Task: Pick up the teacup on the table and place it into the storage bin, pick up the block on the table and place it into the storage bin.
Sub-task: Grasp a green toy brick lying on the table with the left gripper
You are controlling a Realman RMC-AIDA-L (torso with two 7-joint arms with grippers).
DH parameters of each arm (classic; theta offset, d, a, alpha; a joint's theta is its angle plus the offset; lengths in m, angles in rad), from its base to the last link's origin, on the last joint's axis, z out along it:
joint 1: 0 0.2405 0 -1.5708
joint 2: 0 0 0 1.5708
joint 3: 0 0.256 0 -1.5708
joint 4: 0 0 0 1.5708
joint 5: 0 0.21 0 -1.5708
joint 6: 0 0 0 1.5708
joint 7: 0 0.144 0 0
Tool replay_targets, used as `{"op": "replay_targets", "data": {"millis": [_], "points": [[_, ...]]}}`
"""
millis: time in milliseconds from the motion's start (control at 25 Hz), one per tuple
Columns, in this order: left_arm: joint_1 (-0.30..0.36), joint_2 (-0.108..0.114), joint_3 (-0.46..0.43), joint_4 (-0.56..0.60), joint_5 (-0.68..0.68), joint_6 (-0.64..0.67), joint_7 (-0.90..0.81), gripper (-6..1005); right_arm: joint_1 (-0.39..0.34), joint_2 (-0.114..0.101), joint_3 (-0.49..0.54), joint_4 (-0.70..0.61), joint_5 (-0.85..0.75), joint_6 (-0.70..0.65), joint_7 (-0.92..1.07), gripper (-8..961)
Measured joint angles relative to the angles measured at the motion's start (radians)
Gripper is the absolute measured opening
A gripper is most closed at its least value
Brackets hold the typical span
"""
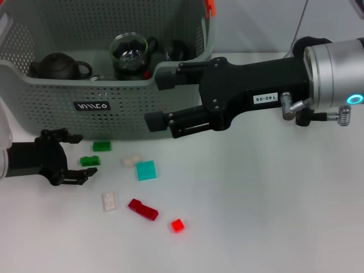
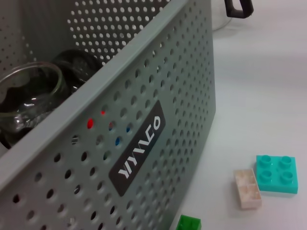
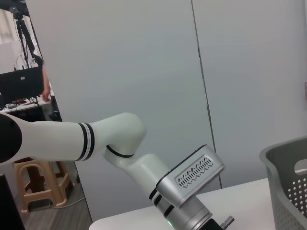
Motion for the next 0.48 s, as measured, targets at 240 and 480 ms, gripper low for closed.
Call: {"op": "replay_targets", "data": {"millis": [240,480], "points": [[-0.012,0.001,0.002,-0.014,0.001,-0.011,-0.01,744,0.0,-0.001,0.004,0.0,0.001,0.0,0.0,897],[-0.015,0.001,0.016,-0.038,0.002,-0.046,-0.011,684,-0.003,-0.001,0.005,0.002,0.001,0.005,-0.002,897]]}}
